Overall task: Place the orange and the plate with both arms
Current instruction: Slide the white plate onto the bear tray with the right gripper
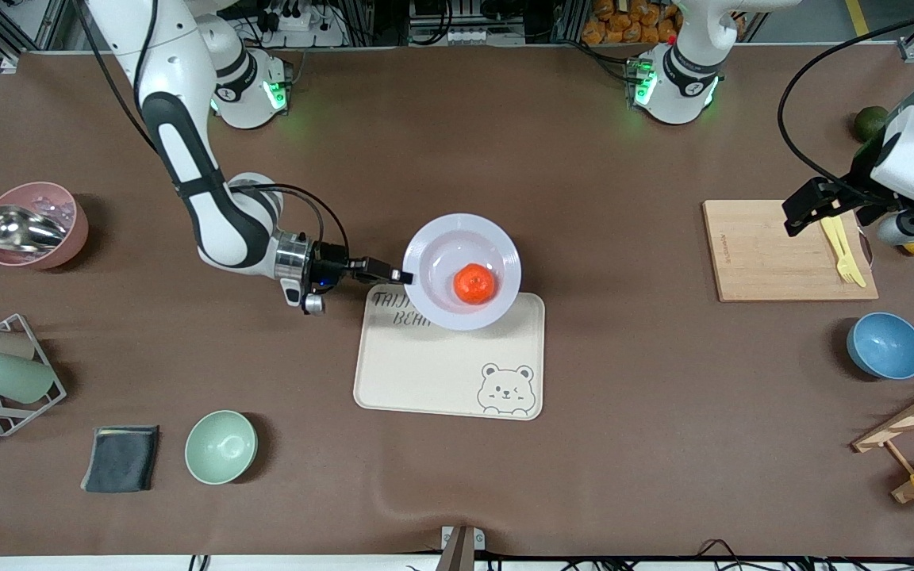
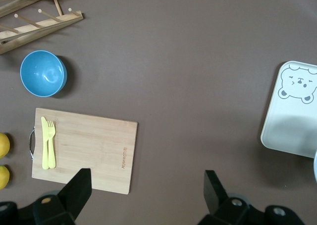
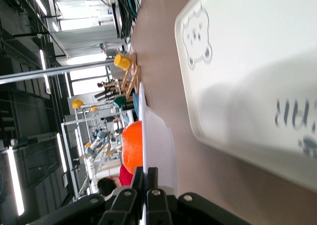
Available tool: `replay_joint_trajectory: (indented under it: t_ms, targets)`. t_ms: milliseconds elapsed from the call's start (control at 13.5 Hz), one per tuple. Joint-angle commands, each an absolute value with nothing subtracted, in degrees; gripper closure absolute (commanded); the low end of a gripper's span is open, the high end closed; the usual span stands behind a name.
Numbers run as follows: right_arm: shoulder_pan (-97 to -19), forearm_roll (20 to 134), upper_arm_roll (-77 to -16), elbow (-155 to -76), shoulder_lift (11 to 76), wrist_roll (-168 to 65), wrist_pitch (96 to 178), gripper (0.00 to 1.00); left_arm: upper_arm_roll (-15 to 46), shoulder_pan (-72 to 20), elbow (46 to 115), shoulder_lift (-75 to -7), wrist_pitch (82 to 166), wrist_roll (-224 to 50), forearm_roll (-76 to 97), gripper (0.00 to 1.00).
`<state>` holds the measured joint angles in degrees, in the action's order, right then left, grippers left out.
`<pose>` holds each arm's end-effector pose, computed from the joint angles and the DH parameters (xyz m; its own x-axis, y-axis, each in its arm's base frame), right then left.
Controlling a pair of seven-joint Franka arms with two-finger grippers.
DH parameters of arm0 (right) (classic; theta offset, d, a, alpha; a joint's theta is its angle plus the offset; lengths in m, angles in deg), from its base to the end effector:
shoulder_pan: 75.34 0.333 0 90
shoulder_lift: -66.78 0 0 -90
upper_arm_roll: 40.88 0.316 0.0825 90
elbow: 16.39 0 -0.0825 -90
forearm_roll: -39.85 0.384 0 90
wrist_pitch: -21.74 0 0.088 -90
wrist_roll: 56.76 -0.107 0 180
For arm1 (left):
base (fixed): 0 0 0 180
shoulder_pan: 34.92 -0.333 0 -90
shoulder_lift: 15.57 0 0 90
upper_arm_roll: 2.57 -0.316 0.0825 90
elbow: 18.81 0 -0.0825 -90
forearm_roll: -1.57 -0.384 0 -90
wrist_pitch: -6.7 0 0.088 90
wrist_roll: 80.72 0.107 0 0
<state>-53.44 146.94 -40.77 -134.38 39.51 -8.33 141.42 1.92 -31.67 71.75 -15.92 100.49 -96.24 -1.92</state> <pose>0.5297 0.2650 0.2095 0.9758 -0.1815 -0.1217 -0.1635 -0.2367 -0.9577 0.5587 -0.0696 0.6226 0.9893 0.1312 0.0645 0.1342 -0.9899 -0.0448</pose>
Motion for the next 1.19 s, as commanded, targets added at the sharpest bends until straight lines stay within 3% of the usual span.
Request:
replay_joint_trajectory:
  t_ms: [0, 519, 889, 963, 1111]
  targets:
    - [-52.9, 148.0, -40.1, -126.9, 33.7, -7.0, 145.9, 1.0, 1.6, -31.7, 71.8, -15.2, 100.3, -94.5, -0.9, 0.0]
    - [-53.5, 147.6, -40.2, -118.4, 25.2, -1.3, 146.1, 1.0, 1.8, -31.6, 72.6, -16.8, 100.2, -94.6, -0.9, 0.0]
    - [-54.0, 148.3, -40.2, -117.9, 22.3, 4.9, 146.1, 1.0, 1.9, -31.6, 72.0, -16.8, 100.2, -94.4, -1.0, 0.0]
    - [-54.0, 148.3, -40.2, -117.9, 22.1, 5.1, 146.1, 0.95, 1.9, -31.7, 72.0, -16.6, 100.1, -94.4, -1.0, 0.0]
    - [-54.2, 148.3, -40.3, -117.7, 22.1, 4.6, 146.1, 0.59, 1.7, -31.8, 71.9, -16.5, 100.1, -94.2, -0.9, 0.0]
